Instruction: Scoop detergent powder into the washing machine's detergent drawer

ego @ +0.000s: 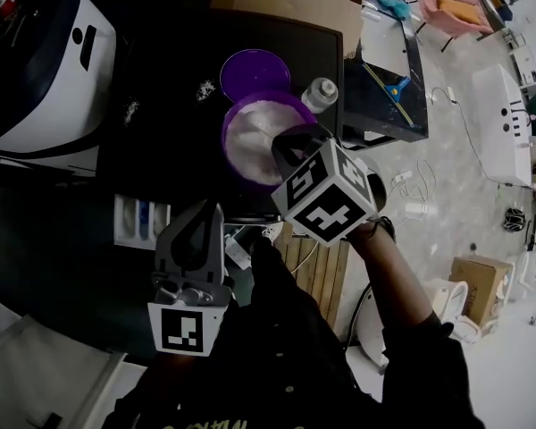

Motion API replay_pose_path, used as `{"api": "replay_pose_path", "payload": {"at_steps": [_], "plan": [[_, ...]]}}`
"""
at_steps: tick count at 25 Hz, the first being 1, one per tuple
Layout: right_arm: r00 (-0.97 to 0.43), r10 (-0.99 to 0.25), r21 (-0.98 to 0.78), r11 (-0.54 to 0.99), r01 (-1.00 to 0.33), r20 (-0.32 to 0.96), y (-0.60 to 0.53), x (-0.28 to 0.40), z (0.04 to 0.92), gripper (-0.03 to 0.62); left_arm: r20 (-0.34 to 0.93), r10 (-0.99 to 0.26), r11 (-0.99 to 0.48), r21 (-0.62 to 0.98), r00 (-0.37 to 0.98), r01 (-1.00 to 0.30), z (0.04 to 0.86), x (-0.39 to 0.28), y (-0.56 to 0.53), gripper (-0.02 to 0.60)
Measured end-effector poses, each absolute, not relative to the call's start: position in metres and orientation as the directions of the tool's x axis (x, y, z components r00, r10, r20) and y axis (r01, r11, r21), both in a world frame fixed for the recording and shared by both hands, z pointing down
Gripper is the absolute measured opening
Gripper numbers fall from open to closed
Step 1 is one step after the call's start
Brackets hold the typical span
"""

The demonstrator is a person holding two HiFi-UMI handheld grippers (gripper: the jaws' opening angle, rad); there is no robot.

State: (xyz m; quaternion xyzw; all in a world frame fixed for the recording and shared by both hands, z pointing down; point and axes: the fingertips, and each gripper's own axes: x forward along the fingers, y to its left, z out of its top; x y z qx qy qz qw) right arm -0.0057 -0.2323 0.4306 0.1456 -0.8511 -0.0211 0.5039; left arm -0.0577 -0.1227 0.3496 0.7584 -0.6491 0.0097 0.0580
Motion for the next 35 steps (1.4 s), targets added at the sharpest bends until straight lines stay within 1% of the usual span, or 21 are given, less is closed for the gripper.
{"api": "replay_pose_path", "payload": {"at_steps": [5, 8, 14, 19, 22, 27, 31, 35], "plan": [[-0.474, -0.174, 0.09, 0.977, -0.195, 0.863, -0.22, -0.015, 0.433, 0.032, 0.092, -0.987, -0.126, 0.073, 0.132, -0.989, 0.35, -0.064, -0.122, 0.015], [-0.5, -0.131, 0.028, 0.978, -0.208, 0.856, -0.217, -0.017, 0.432, 0.031, 0.096, -0.988, -0.117, 0.074, 0.124, -0.99, 0.352, -0.066, -0.12, 0.015], [-0.571, -0.017, -0.148, 0.959, -0.24, 0.821, -0.209, -0.02, 0.426, 0.031, 0.091, -0.988, -0.116, 0.075, 0.123, -0.99, 0.349, -0.065, -0.121, 0.015], [-0.619, 0.007, -0.231, 0.931, -0.282, 0.785, -0.212, -0.016, 0.424, 0.031, 0.091, -0.987, -0.124, 0.073, 0.13, -0.99, 0.348, -0.061, -0.12, 0.015], [-0.675, 0.034, -0.332, 0.889, -0.317, 0.737, -0.215, -0.011, 0.423, 0.031, 0.092, -0.987, -0.127, 0.069, 0.133, -0.99, 0.347, -0.06, -0.12, 0.015], [-0.743, 0.027, -0.45, 0.81, -0.376, 0.669, -0.218, -0.003, 0.412, 0.031, 0.079, -0.988, -0.128, 0.061, 0.132, -0.99, 0.342, -0.059, -0.118, 0.015], [-0.801, -0.022, -0.546, 0.721, -0.427, 0.598, -0.223, 0.004, 0.41, 0.031, 0.073, -0.988, -0.132, 0.057, 0.136, -0.99, 0.34, -0.057, -0.117, 0.015], [-0.864, -0.086, -0.663, 0.604, -0.441, 0.496, -0.227, 0.009, 0.402, 0.031, 0.079, -0.987, -0.135, 0.05, 0.139, -0.99, 0.339, -0.057, -0.114, 0.015]]}}
